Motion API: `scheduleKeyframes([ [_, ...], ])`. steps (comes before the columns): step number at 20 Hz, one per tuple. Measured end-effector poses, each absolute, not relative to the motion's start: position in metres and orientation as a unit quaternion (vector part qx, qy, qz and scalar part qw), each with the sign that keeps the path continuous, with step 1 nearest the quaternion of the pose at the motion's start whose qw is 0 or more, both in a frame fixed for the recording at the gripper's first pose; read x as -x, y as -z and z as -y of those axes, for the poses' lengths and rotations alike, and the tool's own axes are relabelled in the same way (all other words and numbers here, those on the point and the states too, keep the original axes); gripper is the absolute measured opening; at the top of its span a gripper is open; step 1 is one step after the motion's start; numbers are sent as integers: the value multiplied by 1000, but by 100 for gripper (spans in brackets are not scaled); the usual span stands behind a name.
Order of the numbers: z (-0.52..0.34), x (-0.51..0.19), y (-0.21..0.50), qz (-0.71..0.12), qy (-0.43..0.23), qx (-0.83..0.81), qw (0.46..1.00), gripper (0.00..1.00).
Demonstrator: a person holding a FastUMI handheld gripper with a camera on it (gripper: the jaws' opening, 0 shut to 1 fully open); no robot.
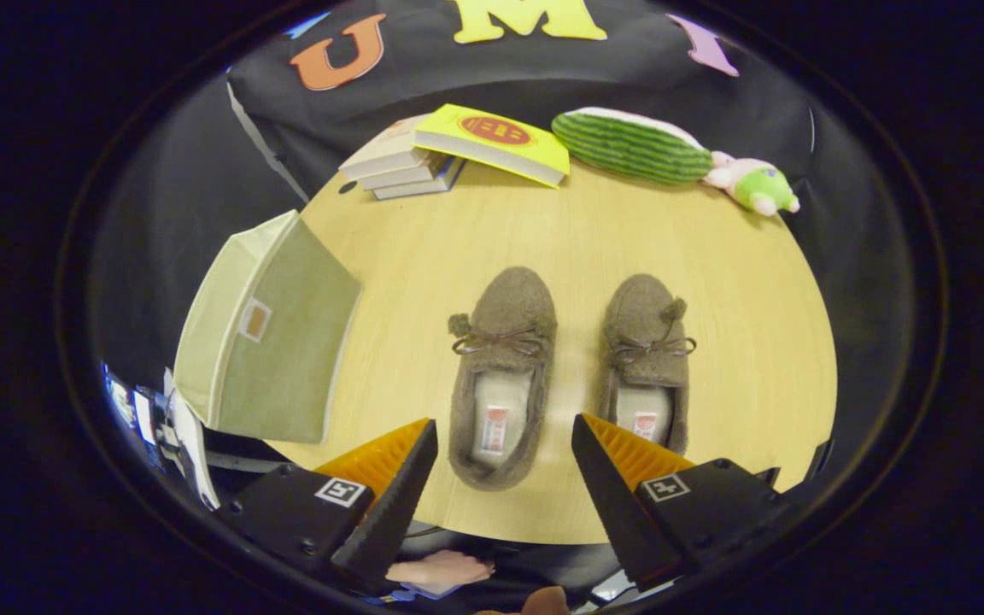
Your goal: Open the storage box then place both shoes into the box .Put the left shoe in first, then the right shoe, with the right side of both shoes facing outward in a uniform manner.
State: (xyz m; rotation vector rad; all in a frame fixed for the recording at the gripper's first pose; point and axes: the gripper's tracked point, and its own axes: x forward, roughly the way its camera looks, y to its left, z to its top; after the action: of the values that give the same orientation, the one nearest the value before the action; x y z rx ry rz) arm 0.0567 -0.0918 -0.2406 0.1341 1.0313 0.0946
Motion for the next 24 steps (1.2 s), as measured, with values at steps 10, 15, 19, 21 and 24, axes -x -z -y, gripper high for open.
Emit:
scheduleKeyframes([
  [10,99,-101,292,-540,-33,-166,824,61],
  [15,99,-99,305,-558,-35,-199,804,36],
  [19,100,-98,304,-557,-28,-235,796,16],
  [21,88,-94,296,-540,-41,-285,791,7],
  [24,70,-79,281,-526,-55,-318,787,6],
])
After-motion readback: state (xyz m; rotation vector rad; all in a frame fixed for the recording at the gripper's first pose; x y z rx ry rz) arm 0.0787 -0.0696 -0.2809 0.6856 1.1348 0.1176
